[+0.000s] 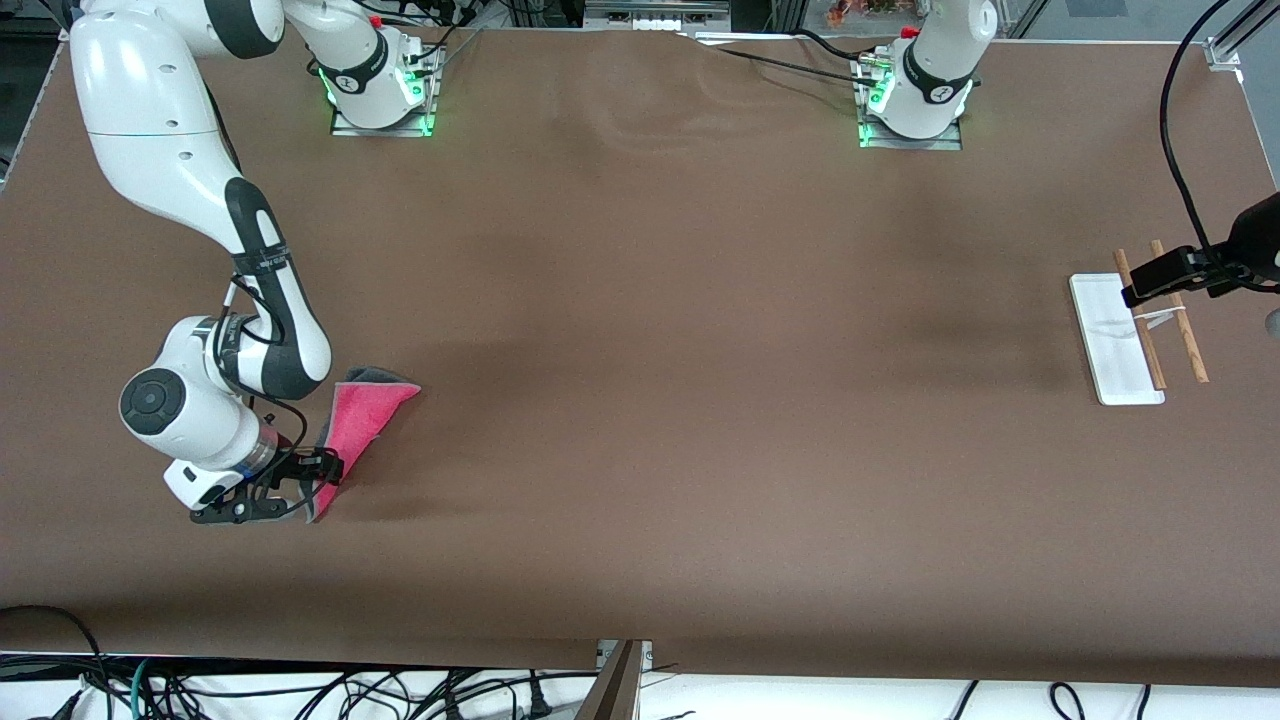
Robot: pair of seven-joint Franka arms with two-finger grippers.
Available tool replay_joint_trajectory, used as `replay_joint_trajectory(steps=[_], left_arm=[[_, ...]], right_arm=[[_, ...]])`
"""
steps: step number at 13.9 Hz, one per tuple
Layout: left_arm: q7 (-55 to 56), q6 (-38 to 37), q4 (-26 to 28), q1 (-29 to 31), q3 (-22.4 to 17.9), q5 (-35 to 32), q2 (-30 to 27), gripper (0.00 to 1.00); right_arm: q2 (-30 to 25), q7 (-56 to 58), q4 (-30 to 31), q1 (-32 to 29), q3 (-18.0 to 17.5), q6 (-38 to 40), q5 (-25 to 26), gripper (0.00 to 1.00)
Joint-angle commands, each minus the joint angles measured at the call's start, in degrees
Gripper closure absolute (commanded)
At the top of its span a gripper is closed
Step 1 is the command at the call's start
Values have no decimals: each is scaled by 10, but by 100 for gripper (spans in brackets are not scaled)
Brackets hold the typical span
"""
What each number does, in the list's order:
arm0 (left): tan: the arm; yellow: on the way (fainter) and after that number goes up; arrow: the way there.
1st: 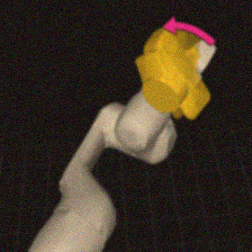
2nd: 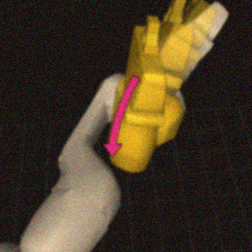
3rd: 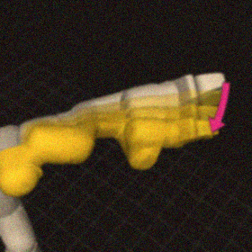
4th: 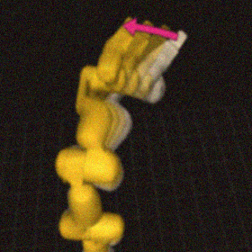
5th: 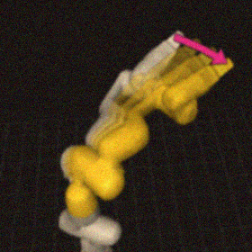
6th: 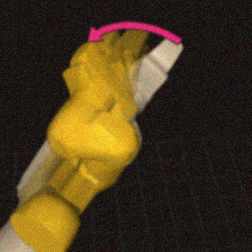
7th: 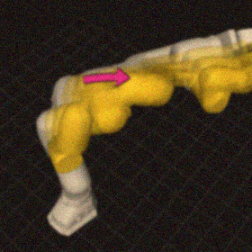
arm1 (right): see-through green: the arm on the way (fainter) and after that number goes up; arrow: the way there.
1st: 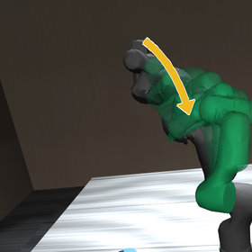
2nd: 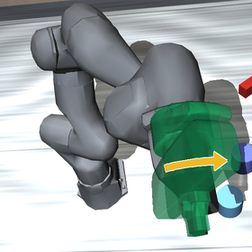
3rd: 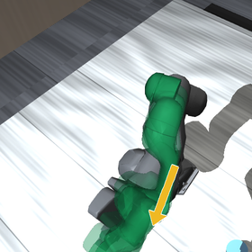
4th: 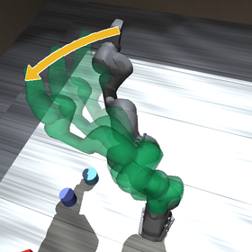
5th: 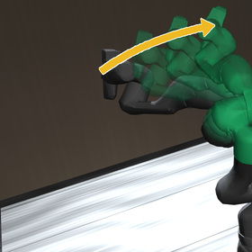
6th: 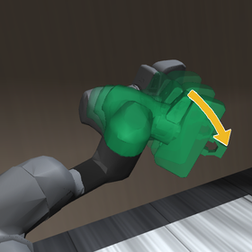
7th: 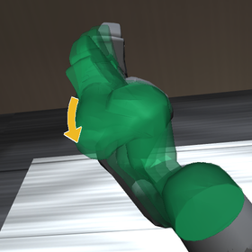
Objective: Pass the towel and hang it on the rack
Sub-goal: 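Close the right gripper on the pink towel's corner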
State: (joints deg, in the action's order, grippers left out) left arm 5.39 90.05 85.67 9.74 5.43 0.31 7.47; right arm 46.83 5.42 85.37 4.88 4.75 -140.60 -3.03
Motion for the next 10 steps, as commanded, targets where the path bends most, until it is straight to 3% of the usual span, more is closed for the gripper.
replay_joint_trajectory(steps=[1, 6, 8, 9, 10], left_arm=[[-8, -10, -14, 3, -2, 10, 3, 0], [-8, -12, -13, 5, -2, 10, 3, 0], [-8, -12, -13, 5, -2, 9, 3, 0], [-8, -12, -13, 5, -2, 10, 3, 0], [-8, -12, -13, 5, -2, 10, 3, 0]], right_arm=[[11, 1, -12, 0, -4, -20, -12, 0], [19, 0, -13, 6, -4, -34, -30, 2], [25, -1, -12, 6, -4, -48, -30, 10], [27, 0, -12, 6, -4, -49, -30, 19], [28, 0, -12, 6, -4, -48, -30, 37]])
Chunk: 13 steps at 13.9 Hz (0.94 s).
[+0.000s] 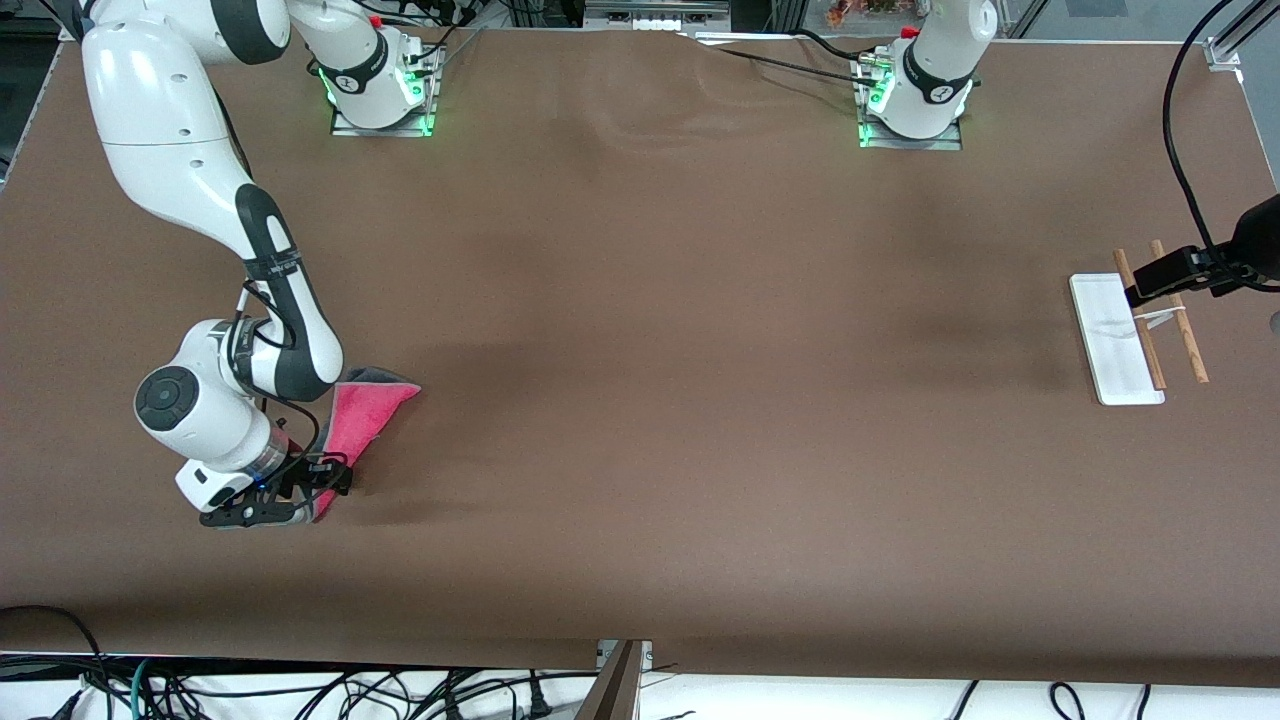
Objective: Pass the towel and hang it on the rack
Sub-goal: 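Close the right gripper on the pink towel's corner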
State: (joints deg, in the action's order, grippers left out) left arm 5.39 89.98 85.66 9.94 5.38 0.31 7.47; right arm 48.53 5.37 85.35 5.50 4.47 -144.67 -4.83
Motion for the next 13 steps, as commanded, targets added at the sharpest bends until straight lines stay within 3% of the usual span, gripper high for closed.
replay_joint_trajectory(steps=[1, 5, 9, 13], left_arm=[[-8, -11, -13, 3, -1, 10, 3, 0], [-8, -11, -13, 3, -1, 10, 3, 0], [-8, -11, -13, 4, -1, 10, 3, 0], [-8, -11, -13, 4, -1, 10, 3, 0]], right_arm=[[11, 1, -12, -1, -2, -8, -12, 53], [10, 3, -12, 4, -2, -7, -12, 100], [-18, 12, -12, 16, -3, 2, -11, 100], [-91, 10, -15, 19, -14, 47, -10, 100]])
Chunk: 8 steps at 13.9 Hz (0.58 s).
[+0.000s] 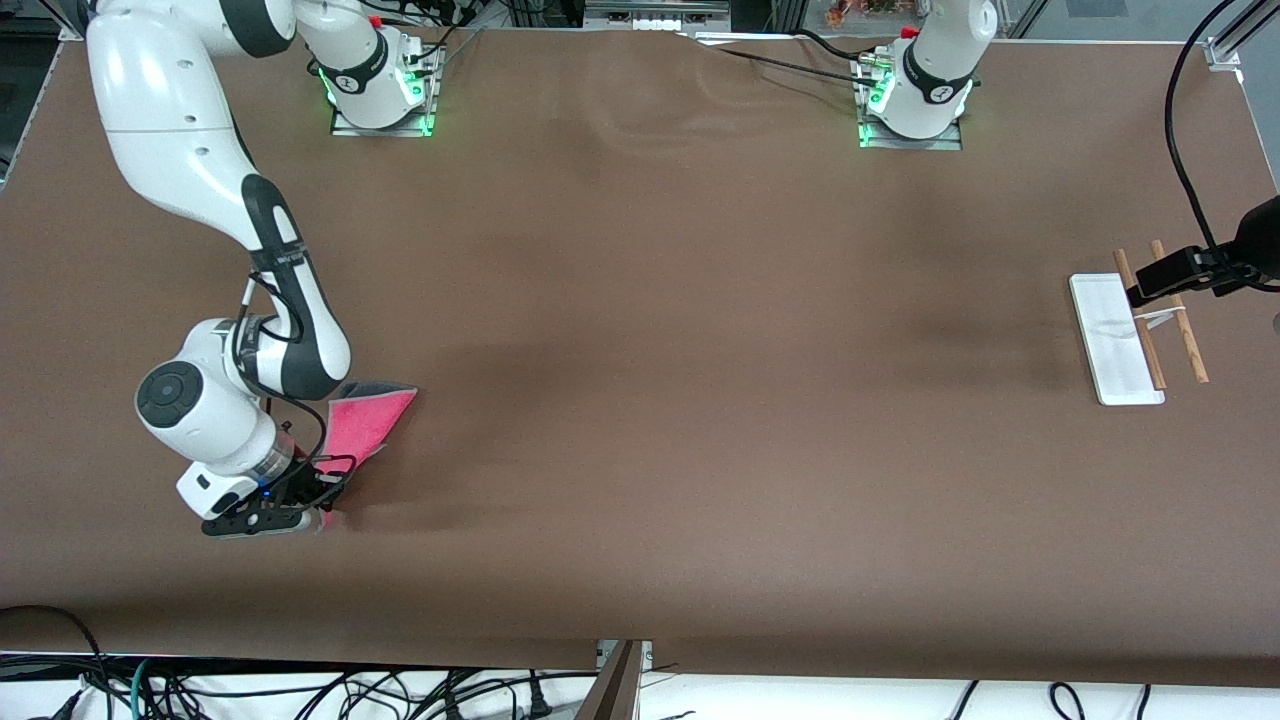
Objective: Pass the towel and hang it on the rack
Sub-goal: 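Close the right gripper on the pink towel's corner, then lift the towel with the right gripper toward the table's middle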
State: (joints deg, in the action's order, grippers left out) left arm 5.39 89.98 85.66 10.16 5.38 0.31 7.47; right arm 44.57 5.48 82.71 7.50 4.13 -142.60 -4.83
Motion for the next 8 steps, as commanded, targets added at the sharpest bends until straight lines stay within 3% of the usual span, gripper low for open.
replay_joint_trajectory(steps=[1, 5, 8], left_arm=[[-8, -11, -13, 2, -1, 10, 3, 0], [-8, -10, -13, 2, 0, 10, 3, 0], [-8, -10, -13, 2, 0, 10, 3, 0]], right_arm=[[-72, 7, 11, 3, -11, 33, -10, 100], [-120, -4, -9, 36, -15, 93, -11, 100], [-145, -83, -41, 73, -14, 184, -8, 100]])
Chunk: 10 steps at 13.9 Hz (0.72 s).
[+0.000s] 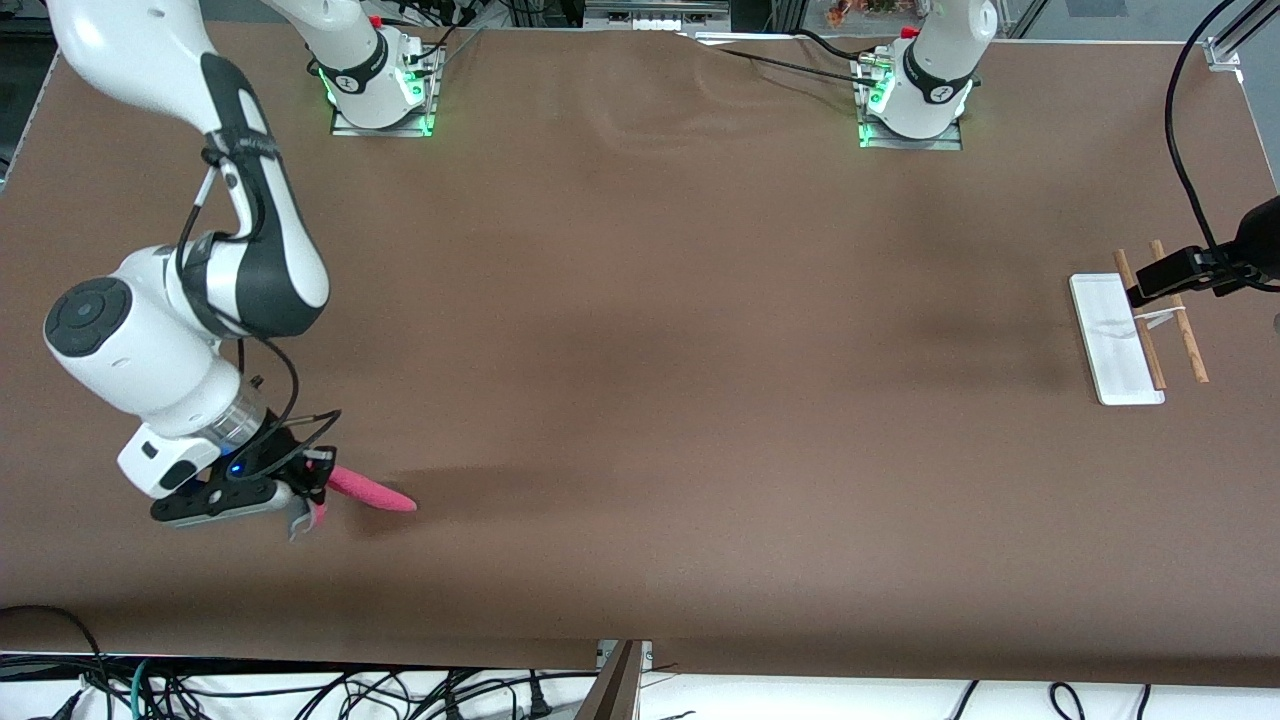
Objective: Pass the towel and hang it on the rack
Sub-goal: 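Lift the towel with the right gripper toward the table's middle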
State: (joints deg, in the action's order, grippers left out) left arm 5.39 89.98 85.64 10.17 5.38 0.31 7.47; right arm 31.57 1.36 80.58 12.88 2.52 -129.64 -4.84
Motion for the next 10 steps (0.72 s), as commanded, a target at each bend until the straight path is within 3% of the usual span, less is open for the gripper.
replay_joint_trajectory(steps=[1, 4, 7, 10], left_arm=[[-8, -10, -13, 2, -1, 10, 3, 0], [-8, -11, -13, 2, 0, 10, 3, 0], [-8, -11, -13, 2, 0, 10, 3, 0], [-7, -12, -13, 2, 0, 10, 2, 0]], right_arm=[[-15, -64, -42, 30, 1, 86, -10, 100], [-21, -163, -95, 92, 2, 152, -7, 100], [-20, -274, -110, 153, 2, 146, -3, 100], [-17, -296, -118, 205, 2, 146, -4, 100]])
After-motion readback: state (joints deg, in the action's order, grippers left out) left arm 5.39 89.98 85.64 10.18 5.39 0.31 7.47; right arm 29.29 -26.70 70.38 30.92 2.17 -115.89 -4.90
